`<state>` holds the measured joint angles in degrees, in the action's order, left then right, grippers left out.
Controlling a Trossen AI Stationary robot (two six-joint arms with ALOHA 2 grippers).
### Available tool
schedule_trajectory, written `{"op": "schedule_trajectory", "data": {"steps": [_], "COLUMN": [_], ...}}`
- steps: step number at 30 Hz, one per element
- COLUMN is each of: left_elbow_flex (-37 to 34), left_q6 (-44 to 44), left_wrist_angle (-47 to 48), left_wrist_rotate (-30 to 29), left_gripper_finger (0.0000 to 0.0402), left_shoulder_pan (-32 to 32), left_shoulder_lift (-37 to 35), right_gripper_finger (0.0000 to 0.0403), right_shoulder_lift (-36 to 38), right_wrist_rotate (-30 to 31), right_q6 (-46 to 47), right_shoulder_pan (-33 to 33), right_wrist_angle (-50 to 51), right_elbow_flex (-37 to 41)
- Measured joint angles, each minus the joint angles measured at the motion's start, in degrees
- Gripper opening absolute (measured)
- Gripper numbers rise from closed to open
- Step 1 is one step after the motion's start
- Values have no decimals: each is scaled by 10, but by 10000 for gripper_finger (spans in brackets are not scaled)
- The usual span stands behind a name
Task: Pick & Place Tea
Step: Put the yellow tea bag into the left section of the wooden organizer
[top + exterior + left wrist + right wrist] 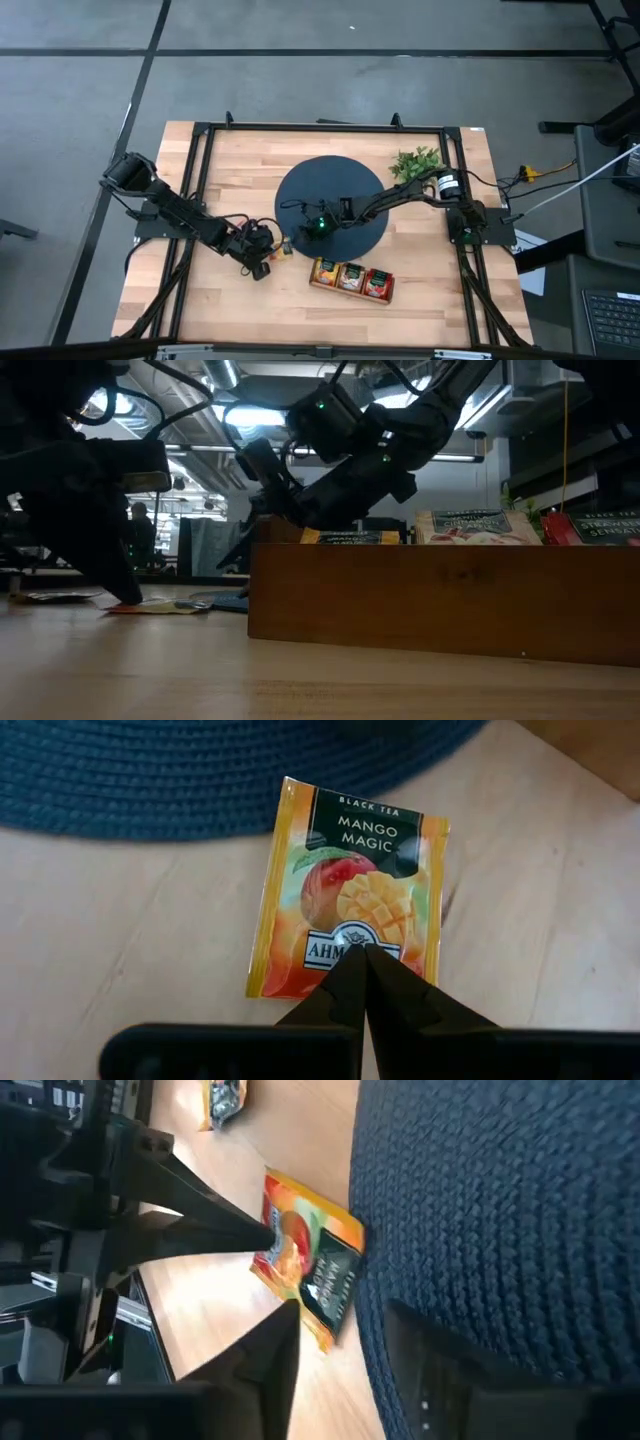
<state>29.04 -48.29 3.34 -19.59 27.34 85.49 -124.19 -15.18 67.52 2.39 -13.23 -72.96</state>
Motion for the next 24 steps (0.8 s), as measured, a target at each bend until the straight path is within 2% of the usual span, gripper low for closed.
{"op": "schedule_trajectory", "data": {"steps": [5,16,24], "left_elbow_flex": [0,2,3], "left_q6": [1,26,20], "left_wrist_angle": [-11,-85,-73], "left_wrist_rotate": [-5,15,53], "left_gripper_finger": [3,3,3], "left_shoulder_pan": [-14,-43,-26], "left_shoulder_lift": [0,48,47], "right_gripper_finger": [175,177,177], "right_shoulder_lift": [-13,-36,-34], "right_wrist_rotate": [3,2,5], "right_q6": [-5,-13,-84], "right_shoulder_pan": [-1,-3,-10], "right_wrist_angle": [0,28,58], "right_elbow_flex": [-17,-48,-56]}}
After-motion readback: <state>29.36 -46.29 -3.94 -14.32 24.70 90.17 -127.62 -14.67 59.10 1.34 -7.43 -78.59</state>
